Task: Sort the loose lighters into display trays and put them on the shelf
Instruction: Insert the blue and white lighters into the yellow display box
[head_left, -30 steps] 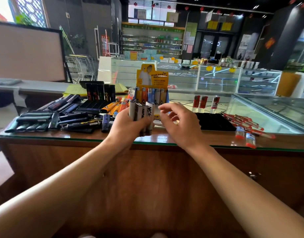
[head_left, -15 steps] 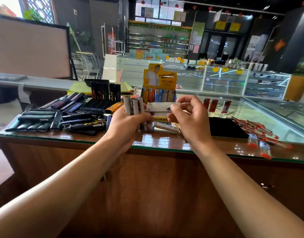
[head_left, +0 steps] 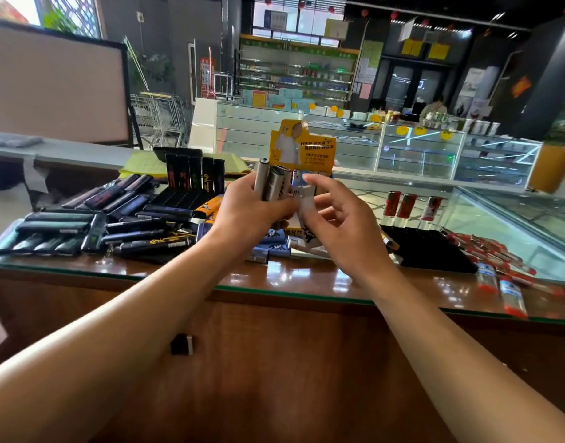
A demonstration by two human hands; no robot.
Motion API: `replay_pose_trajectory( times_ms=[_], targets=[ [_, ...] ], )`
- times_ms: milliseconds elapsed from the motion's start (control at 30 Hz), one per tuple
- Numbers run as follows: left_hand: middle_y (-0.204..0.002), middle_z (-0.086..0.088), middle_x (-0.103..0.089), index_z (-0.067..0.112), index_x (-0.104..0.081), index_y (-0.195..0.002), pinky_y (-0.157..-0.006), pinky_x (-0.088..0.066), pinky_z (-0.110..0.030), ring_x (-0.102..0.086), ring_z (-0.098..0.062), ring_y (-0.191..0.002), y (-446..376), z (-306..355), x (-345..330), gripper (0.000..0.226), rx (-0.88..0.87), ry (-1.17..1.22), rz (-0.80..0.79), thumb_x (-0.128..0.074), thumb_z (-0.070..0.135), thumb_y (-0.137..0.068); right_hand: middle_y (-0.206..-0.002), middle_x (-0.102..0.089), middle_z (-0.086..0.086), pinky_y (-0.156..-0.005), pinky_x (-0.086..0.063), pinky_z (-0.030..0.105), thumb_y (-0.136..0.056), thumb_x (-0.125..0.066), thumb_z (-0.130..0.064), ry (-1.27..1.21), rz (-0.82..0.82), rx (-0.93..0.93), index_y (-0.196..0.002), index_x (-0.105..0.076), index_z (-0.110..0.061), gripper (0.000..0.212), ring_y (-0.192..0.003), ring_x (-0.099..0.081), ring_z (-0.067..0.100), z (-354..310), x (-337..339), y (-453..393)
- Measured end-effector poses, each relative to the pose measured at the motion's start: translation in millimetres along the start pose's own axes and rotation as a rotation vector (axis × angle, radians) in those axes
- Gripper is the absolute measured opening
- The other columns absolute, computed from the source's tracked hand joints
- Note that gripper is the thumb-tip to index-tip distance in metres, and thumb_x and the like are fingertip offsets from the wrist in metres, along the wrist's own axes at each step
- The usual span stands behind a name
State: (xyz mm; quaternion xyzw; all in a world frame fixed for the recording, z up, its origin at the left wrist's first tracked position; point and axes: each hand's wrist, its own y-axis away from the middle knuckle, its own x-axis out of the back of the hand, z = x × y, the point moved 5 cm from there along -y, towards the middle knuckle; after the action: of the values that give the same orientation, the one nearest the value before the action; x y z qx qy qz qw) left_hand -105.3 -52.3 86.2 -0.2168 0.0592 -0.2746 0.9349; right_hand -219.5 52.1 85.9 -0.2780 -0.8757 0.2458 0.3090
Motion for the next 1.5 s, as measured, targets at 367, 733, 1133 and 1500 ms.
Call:
replay_pose_trajectory(
  times_ms=[367,733,1133,1500],
  targets=[
    [-0.074,-0.007,-0.059,0.009,-0.059,-0.092,-0.051,-0.052,-0.025,-0.06,-0.013,-0.056,-53,-9,-2,0.015,0.199,0.082,-0.094,-0.072,0.004,-0.087,-0.08,-0.065,-0.012,-0.057,-0.047,0.015,-0.086,-0.07,-0.021,0.084,0.288,-0.073,-0.097,-0.061,-0.03,0.017,-0.07,-0.061,-0.004,27,42,-53],
    [-0.091,-0.015,-0.066,0.012,-0.064,-0.099,-0.059,-0.058,-0.033,-0.066,-0.019,-0.072,-86,-20,0,0.006,0.209,0.128,-0.093,-0.066,0.012,-0.093,-0.092,-0.062,-0.012,-0.057,-0.045,0.006,-0.088,-0.068,-0.016,0.274,0.178,-0.023,-0.101,-0.059,-0.028,0.02,-0.074,-0.062,-0.004,49,31,-96],
    [-0.086,-0.011,-0.068,0.016,-0.065,-0.092,-0.067,-0.062,-0.037,-0.066,-0.02,-0.07,-97,-18,-5,0.004,0.122,0.141,-0.021,-0.065,0.012,-0.094,-0.097,-0.069,0.001,-0.074,-0.052,0.035,-0.087,-0.07,-0.014,0.739,0.064,0.165,-0.107,-0.063,-0.016,0.022,-0.088,-0.062,0.024,69,2,-118],
    [-0.084,-0.014,-0.07,0.005,-0.066,-0.092,-0.064,-0.062,-0.037,-0.068,-0.021,-0.07,-91,-24,-6,0.006,0.134,0.047,-0.081,-0.066,0.011,-0.093,-0.113,-0.069,0.002,-0.089,-0.043,0.04,-0.085,-0.069,-0.013,0.822,0.029,0.166,-0.115,-0.071,-0.02,0.031,-0.104,-0.051,0.029,86,6,-123]
  ],
)
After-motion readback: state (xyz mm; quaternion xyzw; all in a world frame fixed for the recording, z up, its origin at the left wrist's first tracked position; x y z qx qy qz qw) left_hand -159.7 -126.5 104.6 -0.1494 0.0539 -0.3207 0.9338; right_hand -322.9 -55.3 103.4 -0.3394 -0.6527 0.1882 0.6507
